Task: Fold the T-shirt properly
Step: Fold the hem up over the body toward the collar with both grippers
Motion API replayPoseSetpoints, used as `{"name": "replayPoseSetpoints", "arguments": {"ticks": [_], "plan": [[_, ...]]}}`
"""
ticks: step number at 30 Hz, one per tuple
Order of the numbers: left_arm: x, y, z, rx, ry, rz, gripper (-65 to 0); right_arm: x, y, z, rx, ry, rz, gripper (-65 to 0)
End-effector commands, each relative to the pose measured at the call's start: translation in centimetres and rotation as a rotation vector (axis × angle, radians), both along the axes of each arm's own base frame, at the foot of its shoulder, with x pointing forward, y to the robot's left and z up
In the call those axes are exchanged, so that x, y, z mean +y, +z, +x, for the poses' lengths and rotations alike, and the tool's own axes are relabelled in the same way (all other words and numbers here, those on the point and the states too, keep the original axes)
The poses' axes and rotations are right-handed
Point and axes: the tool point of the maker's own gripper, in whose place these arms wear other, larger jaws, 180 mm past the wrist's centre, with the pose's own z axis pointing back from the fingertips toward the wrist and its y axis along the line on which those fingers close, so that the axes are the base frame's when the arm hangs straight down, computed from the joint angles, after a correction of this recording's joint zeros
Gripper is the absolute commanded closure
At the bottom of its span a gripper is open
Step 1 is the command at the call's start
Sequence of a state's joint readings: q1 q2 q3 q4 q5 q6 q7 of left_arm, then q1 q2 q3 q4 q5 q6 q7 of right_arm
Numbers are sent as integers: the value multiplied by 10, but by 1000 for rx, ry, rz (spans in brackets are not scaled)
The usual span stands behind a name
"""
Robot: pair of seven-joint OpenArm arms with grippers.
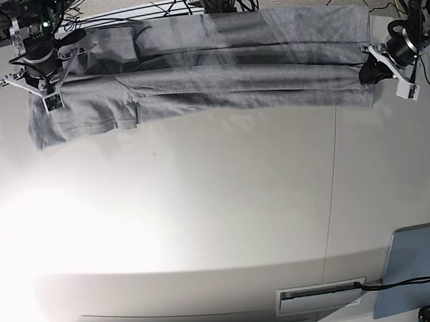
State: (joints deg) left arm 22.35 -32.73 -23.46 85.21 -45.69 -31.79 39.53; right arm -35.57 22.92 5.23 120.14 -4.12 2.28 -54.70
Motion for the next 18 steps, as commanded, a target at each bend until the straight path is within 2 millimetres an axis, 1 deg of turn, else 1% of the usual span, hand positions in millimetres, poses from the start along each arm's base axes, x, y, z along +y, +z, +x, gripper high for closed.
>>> {"name": "replayPoseSetpoints", "arguments": {"ticks": [1,6,10,12,15,18], "plan": [[8,13,9,-36,-1,19,0,-9,10,2,-18,-11,-45,0],[3,19,10,-43,-26,28,0,-13,9,-2,8,-28,-65,0],[-5,28,13,-48,-62,50,0,-16,8,-6,25,-40,-76,0],[-4,31,14,-46,-62,89,0,-18,7,-9,43,-52,-83,0],[-3,34,11,-43,-65,138,0,-20,6,-13,54,-55,-99,0],[-5,33,1,-33,-77,168,0,-20,6,-13,54,-56,-99,0]]}}
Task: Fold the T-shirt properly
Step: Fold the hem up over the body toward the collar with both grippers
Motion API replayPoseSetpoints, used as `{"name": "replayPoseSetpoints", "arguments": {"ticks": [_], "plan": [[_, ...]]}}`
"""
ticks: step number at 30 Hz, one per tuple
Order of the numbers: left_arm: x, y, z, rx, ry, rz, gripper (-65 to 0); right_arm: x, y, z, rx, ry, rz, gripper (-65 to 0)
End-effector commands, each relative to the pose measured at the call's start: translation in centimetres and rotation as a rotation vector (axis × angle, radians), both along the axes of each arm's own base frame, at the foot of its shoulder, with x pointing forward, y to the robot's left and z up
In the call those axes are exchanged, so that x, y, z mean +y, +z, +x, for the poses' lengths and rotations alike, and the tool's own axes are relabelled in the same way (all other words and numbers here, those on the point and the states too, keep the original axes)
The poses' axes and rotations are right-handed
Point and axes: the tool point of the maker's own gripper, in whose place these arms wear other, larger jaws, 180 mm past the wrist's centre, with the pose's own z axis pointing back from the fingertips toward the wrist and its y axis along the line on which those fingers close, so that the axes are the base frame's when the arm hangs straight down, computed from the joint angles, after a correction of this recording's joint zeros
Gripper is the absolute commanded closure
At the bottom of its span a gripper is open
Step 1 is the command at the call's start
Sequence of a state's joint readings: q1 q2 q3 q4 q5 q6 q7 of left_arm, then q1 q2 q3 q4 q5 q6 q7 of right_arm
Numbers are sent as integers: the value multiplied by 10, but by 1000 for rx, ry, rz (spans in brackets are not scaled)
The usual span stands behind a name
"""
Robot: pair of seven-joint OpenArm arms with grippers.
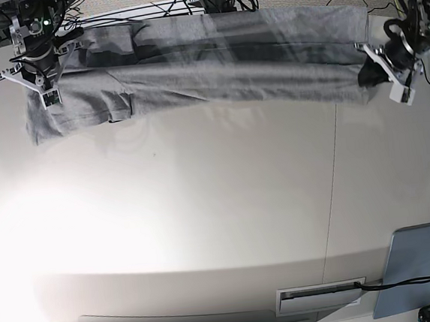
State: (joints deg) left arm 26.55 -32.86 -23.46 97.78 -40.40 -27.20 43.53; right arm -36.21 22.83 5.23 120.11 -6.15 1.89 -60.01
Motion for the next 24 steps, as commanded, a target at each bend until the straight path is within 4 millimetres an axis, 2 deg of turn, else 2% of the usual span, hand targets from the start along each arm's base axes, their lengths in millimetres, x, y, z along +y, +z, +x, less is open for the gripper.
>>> {"name": "replayPoseSetpoints", "arguments": {"ticks": [1,5,9,14,17,20,22,24], "plan": [[8,10,5,-33,4,25,0,-9,12,5,-30,0,-51,0],[8,4,-5,-7,3,28,0,-8,13,8,-46,12,-48,0],[10,3,-6,-3,0,46,0,-3,11,9,-33,52,-44,0],[13,1,-7,7,-5,66,-3,0,9,8,-11,83,-42,-163],[16,0,-7,11,4,81,-156,0,9,9,-12,83,-42,-217],[24,-2,-6,18,59,102,-300,-1,10,9,-16,81,-42,-217],[32,-3,-6,24,90,127,-351,0,10,10,-22,84,-41,-217],[38,-6,-7,34,123,146,-355,1,11,13,-36,94,-38,-217]]}}
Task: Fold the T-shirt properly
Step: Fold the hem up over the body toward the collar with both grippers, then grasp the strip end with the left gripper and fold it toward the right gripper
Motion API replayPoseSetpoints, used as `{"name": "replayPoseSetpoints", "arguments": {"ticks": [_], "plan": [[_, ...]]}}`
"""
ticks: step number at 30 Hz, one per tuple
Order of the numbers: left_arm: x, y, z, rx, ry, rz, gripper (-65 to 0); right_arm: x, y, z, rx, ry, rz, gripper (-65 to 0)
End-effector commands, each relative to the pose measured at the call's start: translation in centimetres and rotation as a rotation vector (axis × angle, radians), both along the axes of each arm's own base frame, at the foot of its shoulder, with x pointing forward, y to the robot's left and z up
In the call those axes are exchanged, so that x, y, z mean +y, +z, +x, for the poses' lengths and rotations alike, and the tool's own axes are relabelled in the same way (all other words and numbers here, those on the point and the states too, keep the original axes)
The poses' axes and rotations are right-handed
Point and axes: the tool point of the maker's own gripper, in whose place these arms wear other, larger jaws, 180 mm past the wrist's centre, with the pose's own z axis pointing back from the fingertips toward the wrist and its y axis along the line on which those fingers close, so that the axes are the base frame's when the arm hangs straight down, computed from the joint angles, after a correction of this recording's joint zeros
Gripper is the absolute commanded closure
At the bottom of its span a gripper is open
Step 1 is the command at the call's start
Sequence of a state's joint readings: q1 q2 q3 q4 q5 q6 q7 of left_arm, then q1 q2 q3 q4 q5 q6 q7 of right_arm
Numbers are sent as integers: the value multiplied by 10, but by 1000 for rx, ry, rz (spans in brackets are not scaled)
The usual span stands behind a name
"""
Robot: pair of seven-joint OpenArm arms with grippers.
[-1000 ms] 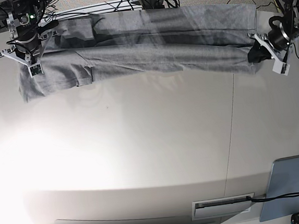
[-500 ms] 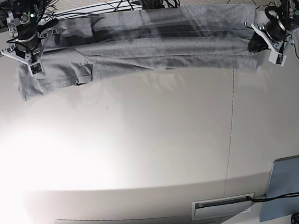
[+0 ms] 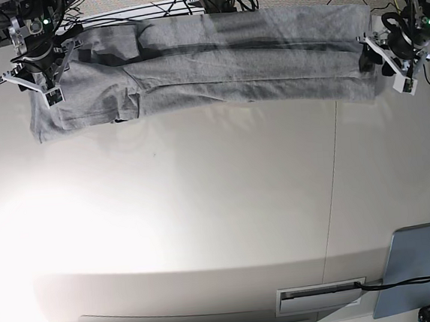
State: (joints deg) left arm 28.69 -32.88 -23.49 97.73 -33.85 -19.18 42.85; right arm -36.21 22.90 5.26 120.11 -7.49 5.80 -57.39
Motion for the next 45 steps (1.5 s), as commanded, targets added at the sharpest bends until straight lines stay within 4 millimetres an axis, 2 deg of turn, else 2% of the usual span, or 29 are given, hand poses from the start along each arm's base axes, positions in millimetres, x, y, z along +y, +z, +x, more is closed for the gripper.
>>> {"name": "replayPoseSetpoints", "arguments": {"ticks": [1,6,12,16,19,21,23,24,27,34,39,41,45], "plan": [[9,7,6,-24,17,18,-355,-4,11,7,-41,14,-23,-217],[11,-11,-7,24,76,-45,-354,-3,13,11,-69,11,-19,-217],[-1,-26,-21,61,87,-214,-337,-1,16,16,-102,25,-13,-217],[-10,-33,-33,107,87,-300,-218,0,18,20,-122,35,-9,-217],[-22,-31,-38,126,51,-373,-141,1,20,23,-129,36,-9,-217],[-24,-30,-37,124,54,-386,-84,0,21,25,-136,35,-9,-217],[-23,-30,-35,119,57,-385,-8,0,22,27,-141,35,-9,-217],[-23,-29,-34,111,59,-385,0,0,23,29,-148,35,-9,-217],[-14,-28,-23,84,90,-351,0,1,26,34,-166,37,-8,-217],[27,-24,14,50,159,-132,0,5,33,42,-229,58,1,-217],[49,-11,24,38,178,1,0,5,33,42,-229,58,2,-217],[48,-5,25,48,161,21,0,5,33,43,-230,58,2,-217],[25,15,29,39,73,38,0,5,33,43,-230,58,2,-217]]}}
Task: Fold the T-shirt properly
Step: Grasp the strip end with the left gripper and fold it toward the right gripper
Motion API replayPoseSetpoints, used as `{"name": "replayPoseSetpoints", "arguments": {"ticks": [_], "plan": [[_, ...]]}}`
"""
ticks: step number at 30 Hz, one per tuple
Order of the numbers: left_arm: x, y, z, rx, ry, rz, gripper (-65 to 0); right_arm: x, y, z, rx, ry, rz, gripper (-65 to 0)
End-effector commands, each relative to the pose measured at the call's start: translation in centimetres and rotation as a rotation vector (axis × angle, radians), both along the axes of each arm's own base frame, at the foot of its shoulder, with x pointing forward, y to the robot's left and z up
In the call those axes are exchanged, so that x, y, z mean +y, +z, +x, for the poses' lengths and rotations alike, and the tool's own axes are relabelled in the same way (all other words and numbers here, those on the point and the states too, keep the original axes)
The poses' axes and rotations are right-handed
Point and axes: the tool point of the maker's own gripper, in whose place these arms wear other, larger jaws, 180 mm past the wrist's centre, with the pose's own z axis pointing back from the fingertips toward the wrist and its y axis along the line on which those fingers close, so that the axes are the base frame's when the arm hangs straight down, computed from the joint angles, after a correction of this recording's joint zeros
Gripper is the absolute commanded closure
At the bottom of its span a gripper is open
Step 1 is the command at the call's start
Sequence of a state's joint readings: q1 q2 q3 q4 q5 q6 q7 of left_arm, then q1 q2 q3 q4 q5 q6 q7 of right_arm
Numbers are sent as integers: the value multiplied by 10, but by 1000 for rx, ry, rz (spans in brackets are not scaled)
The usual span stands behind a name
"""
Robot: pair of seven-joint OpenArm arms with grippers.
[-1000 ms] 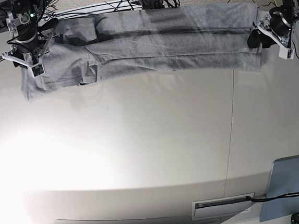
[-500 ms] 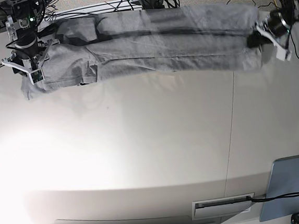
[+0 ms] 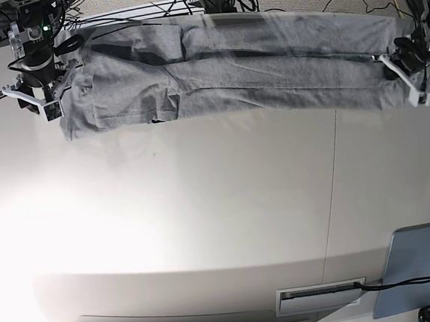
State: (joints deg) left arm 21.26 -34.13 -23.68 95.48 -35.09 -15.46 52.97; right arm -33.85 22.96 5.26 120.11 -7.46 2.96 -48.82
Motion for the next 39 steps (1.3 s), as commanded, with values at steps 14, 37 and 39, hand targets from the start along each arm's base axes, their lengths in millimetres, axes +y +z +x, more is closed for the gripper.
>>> {"name": "replayPoseSetpoints", "arguments": {"ticks": [14,37,39], "plan": [[-161,84,-16,-213,-187,-352,0,0,12,10,-52,11,7,-217],[-334,83,-28,-203,-319,-599,0,1,12,10,-55,12,7,-217],[-338,83,-29,-207,-329,-596,0,1,12,10,-54,13,7,-217]]}}
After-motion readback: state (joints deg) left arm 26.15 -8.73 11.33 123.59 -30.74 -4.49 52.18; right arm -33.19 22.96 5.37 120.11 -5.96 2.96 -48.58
